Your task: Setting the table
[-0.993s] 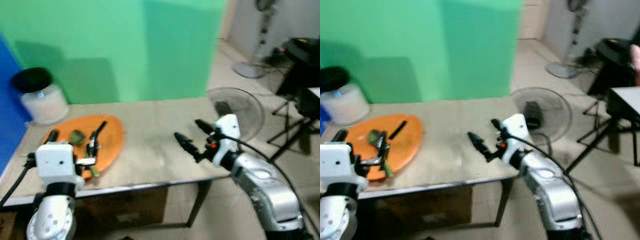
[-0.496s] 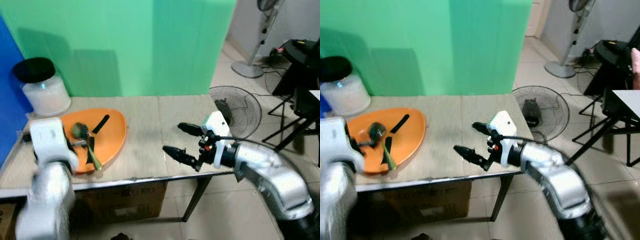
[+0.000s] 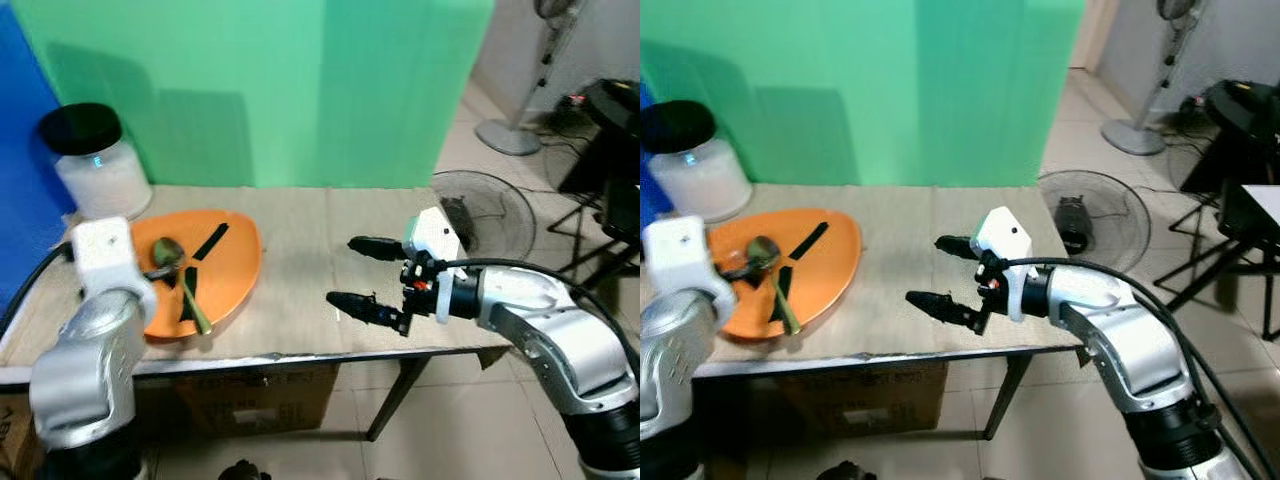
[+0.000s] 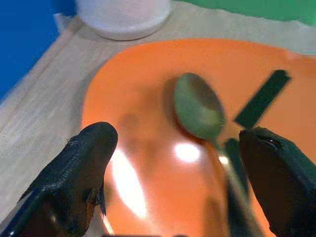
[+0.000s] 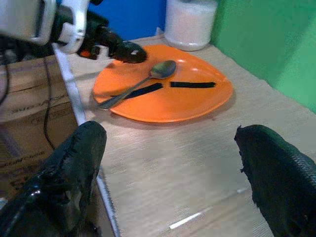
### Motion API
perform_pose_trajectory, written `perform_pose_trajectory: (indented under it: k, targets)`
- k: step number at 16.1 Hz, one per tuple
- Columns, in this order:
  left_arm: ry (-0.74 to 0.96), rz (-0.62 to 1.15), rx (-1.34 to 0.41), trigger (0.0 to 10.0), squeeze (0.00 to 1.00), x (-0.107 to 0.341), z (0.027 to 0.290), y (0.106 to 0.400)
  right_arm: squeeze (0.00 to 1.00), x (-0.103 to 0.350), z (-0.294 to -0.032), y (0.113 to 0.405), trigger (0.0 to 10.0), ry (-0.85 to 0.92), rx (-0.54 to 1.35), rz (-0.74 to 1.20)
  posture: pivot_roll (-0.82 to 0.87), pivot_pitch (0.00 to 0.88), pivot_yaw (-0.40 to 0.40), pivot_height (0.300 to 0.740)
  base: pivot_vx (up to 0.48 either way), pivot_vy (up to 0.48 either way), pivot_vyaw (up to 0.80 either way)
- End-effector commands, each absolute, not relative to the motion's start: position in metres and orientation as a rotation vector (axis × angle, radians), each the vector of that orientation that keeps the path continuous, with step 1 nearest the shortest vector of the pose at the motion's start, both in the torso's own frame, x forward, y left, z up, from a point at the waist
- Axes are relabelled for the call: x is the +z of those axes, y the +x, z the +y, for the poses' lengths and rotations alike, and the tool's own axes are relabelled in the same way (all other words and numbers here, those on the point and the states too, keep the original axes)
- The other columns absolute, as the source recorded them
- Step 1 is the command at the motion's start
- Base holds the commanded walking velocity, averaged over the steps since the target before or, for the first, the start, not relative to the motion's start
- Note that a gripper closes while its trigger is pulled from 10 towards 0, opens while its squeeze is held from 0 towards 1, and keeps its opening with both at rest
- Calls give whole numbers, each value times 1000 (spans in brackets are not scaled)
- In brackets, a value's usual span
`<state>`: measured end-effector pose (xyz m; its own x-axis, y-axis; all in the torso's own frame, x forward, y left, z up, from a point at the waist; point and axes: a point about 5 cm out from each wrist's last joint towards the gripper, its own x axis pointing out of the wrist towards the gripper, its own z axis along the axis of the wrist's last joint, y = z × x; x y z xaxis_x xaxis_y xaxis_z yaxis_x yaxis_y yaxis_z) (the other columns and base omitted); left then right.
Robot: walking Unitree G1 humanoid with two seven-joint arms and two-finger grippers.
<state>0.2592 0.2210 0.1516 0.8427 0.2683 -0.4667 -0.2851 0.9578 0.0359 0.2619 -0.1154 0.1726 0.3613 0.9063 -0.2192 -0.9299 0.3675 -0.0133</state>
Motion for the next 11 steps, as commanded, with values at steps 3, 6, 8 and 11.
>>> perform_pose_trajectory:
  k: [3, 6, 8, 11]
  targets:
    - [-42, 578, 125, 10000, 0, 143, 197, 261, 0, 170, -117, 257, 10000, -156, 1226, 213, -24, 18, -2, 740, 0, 0, 0]
    - [-30, 667, 124, 10000, 0, 130, 199, 262, 0, 168, -115, 254, 10000, -155, 1236, 218, -29, 19, 8, 740, 0, 0, 0]
    - [3, 696, 156, 8275, 0, 126, 209, 263, 0, 167, -114, 252, 10000, -142, 1248, 225, -28, 18, 11, 740, 0, 0, 0]
    - [4, 710, 155, 3922, 0, 122, 215, 264, 0, 166, -115, 251, 10000, -134, 1262, 236, -27, 17, 13, 740, 0, 0, 0]
